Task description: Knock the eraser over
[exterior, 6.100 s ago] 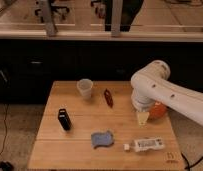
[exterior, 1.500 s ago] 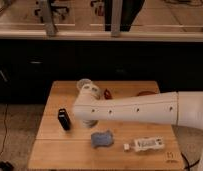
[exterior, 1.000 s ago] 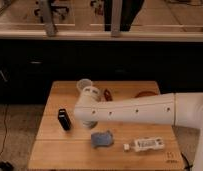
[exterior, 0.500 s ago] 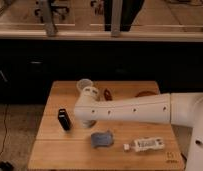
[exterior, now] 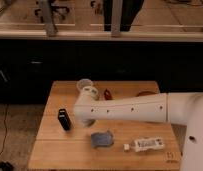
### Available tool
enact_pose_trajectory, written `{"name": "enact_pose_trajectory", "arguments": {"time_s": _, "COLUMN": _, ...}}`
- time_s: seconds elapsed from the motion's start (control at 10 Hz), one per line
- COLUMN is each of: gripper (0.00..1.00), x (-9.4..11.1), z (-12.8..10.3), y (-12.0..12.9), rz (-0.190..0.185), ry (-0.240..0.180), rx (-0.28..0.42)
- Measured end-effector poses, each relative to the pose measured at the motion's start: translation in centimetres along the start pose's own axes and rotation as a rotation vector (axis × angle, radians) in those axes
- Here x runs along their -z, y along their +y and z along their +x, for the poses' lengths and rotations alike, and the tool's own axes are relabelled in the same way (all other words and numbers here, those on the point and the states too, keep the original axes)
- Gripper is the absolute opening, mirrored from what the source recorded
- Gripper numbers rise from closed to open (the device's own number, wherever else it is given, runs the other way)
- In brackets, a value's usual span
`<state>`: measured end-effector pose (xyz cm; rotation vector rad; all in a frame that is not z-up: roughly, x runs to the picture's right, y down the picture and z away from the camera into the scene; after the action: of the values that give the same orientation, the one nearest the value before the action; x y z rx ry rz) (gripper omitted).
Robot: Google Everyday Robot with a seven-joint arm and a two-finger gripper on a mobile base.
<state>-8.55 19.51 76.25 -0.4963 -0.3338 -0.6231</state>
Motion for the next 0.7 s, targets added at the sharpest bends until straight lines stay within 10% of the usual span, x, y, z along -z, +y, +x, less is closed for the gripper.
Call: {"name": "enact_pose_trajectory", "arguments": {"time_s": 0.7, "gripper": 0.00, "x": -1.2, "z": 0.1, "y": -1.4, "rz": 0.024, "ry": -0.013, "rx": 0.030}}
